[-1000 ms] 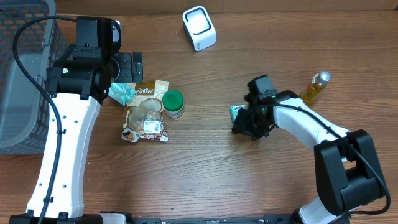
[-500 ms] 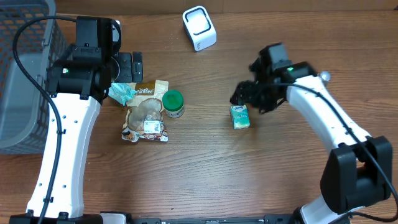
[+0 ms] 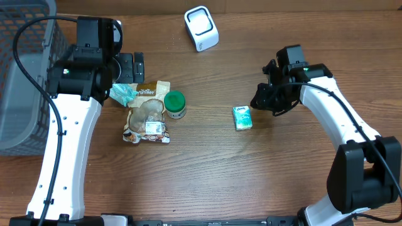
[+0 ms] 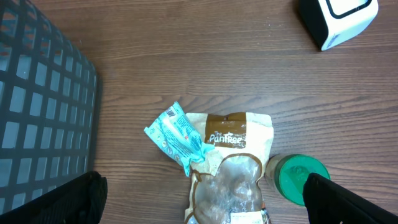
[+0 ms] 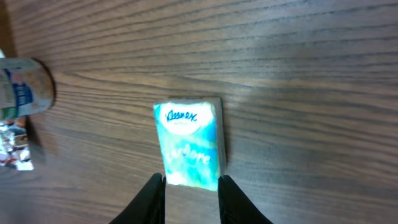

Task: Scan the item barcode
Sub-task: 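Reach the right gripper down to the green-white Kleenex pack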

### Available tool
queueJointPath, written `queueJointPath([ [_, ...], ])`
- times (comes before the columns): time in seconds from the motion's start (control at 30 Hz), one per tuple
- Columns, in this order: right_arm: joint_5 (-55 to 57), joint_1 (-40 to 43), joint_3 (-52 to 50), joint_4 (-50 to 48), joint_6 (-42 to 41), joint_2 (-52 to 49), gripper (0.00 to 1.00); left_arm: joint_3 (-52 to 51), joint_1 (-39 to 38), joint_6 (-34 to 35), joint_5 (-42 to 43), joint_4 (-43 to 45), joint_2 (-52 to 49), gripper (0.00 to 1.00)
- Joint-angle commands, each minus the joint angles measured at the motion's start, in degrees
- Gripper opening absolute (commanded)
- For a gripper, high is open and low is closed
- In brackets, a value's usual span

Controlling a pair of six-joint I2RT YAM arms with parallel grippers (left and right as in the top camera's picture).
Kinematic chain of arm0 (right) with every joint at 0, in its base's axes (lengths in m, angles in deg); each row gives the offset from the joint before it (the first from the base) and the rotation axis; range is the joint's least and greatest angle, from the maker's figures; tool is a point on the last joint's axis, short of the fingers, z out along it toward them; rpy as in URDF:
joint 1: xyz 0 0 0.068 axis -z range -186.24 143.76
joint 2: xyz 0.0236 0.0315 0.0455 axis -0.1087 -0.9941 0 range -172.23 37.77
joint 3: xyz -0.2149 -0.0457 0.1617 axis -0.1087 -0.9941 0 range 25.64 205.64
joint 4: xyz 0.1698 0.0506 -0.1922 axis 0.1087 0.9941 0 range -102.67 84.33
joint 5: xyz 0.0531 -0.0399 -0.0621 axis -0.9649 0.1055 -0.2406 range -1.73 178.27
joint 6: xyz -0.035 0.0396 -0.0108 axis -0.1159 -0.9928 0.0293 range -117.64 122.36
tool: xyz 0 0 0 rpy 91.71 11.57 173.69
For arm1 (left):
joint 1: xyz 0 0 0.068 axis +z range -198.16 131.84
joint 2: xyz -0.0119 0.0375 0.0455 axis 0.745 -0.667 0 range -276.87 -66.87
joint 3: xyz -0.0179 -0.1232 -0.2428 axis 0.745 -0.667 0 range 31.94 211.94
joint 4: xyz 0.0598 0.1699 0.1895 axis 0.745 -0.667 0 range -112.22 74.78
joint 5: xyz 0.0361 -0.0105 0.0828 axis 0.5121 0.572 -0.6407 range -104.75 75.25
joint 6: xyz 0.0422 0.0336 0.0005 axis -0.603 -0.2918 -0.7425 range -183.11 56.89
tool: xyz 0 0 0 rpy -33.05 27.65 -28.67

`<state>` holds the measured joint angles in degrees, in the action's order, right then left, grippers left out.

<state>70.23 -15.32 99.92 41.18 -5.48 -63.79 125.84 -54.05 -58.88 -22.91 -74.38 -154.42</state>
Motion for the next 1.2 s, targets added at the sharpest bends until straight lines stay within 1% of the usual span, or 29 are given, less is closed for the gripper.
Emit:
queueJointPath([
  [0.0,-1.5,-0.2,-2.7,-2.3,0.9,-1.7,0.25,0.7,0.1,-0.9,-0.3,0.0,-0.3,1.0],
  [0.1,-4.6,-0.2,-4.3,-3.6,0.9,-2.1,0.28,0.7,0.2,-0.9,-0.3,0.0,-0.3,1.0],
  [0.23,-4.7,-0.2,-6.5,-5.0,0.9,-2.2,0.35,0.7,0.2,-0.9,-0.3,0.0,-0.3,1.0],
  [0.53,-4.8,-0.2,-9.9,-11.2,0.6,-2.2,0.36,0.7,0.2,-0.9,-0.3,0.0,-0.3,1.0],
  [0.9,-6.7,-0.2,-13.0,-15.5,0.4,-2.6,0.36,0.7,0.1,-0.9,-0.3,0.0,-0.3,0.99],
  [1.17,-7.6,-0.2,-14.0,-18.1,0.2,-5.3,0.36,0.7,0.1,-0.9,-0.3,0.0,-0.3,0.99],
])
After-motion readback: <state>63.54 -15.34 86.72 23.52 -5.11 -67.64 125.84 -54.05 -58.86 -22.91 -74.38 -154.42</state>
